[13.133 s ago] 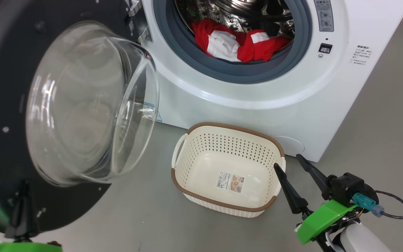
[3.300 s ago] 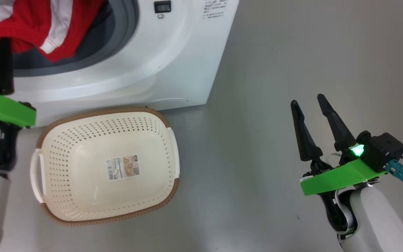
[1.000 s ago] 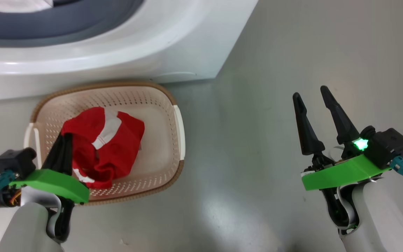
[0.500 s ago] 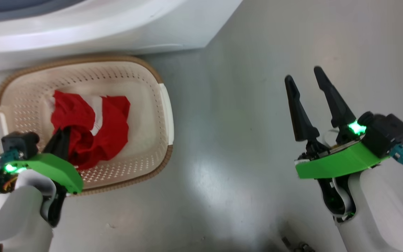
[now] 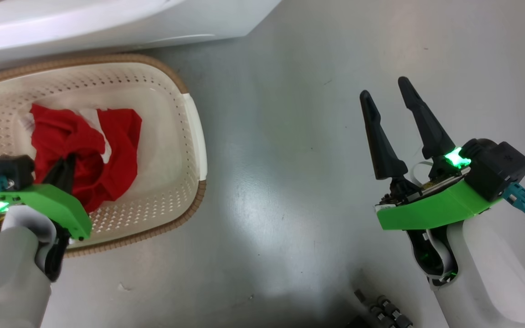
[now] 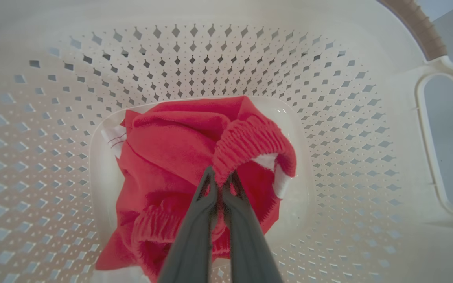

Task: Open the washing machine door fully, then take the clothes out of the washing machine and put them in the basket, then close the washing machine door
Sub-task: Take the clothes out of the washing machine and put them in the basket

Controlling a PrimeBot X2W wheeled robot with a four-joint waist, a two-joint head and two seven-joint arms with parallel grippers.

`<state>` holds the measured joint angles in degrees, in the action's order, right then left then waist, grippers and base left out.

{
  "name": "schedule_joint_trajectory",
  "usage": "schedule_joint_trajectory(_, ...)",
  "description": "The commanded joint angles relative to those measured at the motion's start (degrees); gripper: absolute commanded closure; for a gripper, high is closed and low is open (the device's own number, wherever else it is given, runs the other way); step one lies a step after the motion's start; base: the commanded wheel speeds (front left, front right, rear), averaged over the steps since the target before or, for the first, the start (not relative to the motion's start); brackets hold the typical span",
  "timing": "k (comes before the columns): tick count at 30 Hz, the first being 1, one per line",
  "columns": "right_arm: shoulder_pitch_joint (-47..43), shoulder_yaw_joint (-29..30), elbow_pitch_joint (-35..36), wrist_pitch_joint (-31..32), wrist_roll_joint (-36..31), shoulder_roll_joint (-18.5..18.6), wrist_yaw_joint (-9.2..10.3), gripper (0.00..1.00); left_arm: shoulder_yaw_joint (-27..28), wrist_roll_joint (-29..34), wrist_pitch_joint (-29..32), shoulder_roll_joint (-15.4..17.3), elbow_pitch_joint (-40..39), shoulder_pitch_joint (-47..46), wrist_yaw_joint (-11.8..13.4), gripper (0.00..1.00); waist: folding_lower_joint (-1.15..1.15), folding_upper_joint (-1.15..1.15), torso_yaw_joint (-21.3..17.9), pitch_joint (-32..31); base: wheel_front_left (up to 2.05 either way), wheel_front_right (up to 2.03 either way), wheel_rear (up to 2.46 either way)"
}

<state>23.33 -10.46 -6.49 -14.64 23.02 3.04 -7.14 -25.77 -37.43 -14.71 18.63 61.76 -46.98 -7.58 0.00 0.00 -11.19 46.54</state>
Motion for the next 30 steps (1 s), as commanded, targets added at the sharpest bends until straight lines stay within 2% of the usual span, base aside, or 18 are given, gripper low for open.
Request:
schedule_joint_trajectory(1, -0.8, -1.5, 1.5, -0.4, 0.5, -0.2, -0.35, 0.0, 0.2, -1.0, -0.3, 2.7, 0.2, 0.0, 0.1, 1.0, 0.0, 0.0, -0.4, 0.4, 0.0, 0.0, 0.0)
schedule_joint_trajectory(4, -0.7, -1.6, 1.5, -0.4, 0.4, -0.2, -0.35, 0.0, -1.3, -2.5, -0.3, 3.0, 0.9, -0.8, 0.1, 1.0, 0.0, 0.0, -0.5, 0.5, 0.0, 0.0, 0.0)
schedule_joint_trajectory(5, -0.6, -1.6, 1.4, -0.4, 0.4, -0.2, -0.35, 0.0, -1.7, -2.9, -0.3, 3.1, 0.8, -1.1, 0.1, 0.89, 0.0, 0.0, -0.4, 0.5, 0.0, 0.0, 0.0)
schedule_joint_trajectory(7, -0.5, -1.6, 1.3, -0.4, 0.3, -0.2, -0.35, 0.0, -2.4, -3.9, -0.3, 3.2, 0.6, -1.4, 0.1, 0.53, 0.0, 0.0, -0.3, 0.4, 0.0, 0.0, 0.0)
schedule_joint_trajectory(9, -0.6, -1.3, 1.1, -0.4, 0.2, -0.2, -0.35, 0.0, -2.8, -4.8, -0.3, 3.1, 0.1, -1.3, 0.1, 0.0, 0.0, 0.0, 0.0, -0.1, 0.0, 0.0, 0.0)
schedule_joint_trajectory(19, -1.1, -0.8, 0.1, -0.4, -0.2, -0.2, -0.35, 0.0, -1.7, -7.6, -0.3, 2.7, -2.4, 2.0, 0.1, 0.0, 0.0, 0.0, 1.0, -3.5, 0.0, 0.0, 0.0)
schedule_joint_trajectory(24, -1.2, -0.3, -0.4, -0.4, -0.7, -0.2, -0.35, 0.0, 1.8, -7.8, -0.3, 2.4, -4.6, 3.7, 0.1, 0.0, 0.0, 0.0, 2.0, -5.5, 0.0, 0.0, 0.0)
schedule_joint_trajectory(30, -1.8, 0.6, -1.4, -0.4, -1.2, -0.2, -0.35, 0.0, 7.4, -4.9, -0.3, 1.8, -9.6, 7.2, 0.1, 0.0, 0.0, 0.0, 3.4, -9.5, 0.0, 0.0, 0.0)
